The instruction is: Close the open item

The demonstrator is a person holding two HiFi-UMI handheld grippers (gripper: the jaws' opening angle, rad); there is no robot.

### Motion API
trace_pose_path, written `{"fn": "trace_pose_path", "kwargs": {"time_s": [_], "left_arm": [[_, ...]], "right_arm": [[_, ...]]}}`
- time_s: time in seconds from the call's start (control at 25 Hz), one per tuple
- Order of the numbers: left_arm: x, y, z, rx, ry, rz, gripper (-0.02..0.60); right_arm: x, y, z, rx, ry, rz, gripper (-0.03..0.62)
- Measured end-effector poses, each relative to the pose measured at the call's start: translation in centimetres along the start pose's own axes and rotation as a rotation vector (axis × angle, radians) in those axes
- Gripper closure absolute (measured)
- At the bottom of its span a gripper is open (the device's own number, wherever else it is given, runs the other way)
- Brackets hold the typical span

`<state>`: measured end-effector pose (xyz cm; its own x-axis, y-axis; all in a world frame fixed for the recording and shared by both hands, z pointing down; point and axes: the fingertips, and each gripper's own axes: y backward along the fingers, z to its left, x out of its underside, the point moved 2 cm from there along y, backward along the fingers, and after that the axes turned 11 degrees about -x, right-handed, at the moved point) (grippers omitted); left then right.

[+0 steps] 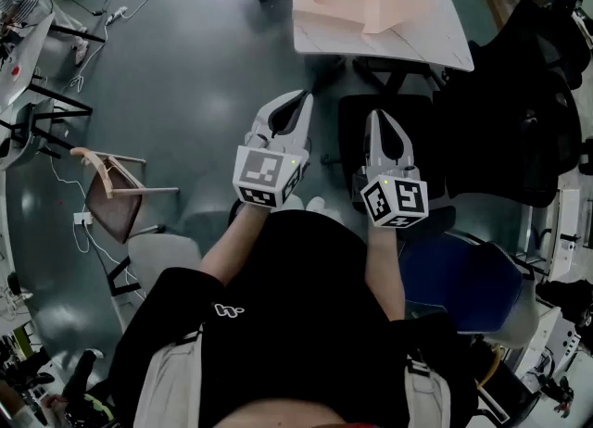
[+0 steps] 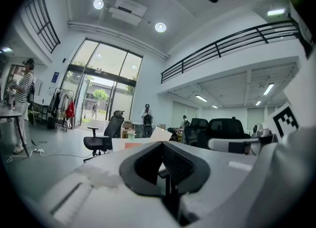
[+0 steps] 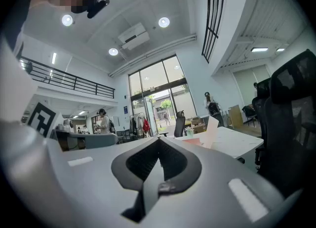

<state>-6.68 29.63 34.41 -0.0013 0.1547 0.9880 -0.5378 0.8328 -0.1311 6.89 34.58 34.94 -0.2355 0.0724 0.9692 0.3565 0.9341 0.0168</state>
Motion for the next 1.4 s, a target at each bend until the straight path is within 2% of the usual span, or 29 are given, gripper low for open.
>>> {"fn": "trace_pose_path", "kwargs": {"time_s": [0.28,0.4,0.68,0.88,1.16,1.4], "left_arm": [[0.6,0.5,1.2,0.005,0.015,0.016,0.581],[0.7,1.1,2.6,0.004,0.02,0.022,0.581],[0.9,1.3,6.3,0.005,0.05,0.025,0.581],[1.1,0.3,7.0,0.036,0.062,0.029,0.581],[0.5,-4.4,7.5,0.058,0.066,0.024,0.581],[-0.5,-10.8,9.5,0.068,0.054,0.002,0.581]], "right_arm": [[0.5,-0.7,0.5,0.006,-0.019,-0.002,0.594],[1.0,-1.2,0.9,0.016,-0.042,-0.004,0.594],[1.5,-3.3,3.1,0.024,-0.015,0.015,0.594],[1.8,-3.8,2.1,0.071,-0.012,0.031,0.594],[0.2,-6.6,-1.6,0.096,0.011,0.016,0.594],[-0.3,-12.0,-5.4,0.102,0.018,0.004,0.594]]}}
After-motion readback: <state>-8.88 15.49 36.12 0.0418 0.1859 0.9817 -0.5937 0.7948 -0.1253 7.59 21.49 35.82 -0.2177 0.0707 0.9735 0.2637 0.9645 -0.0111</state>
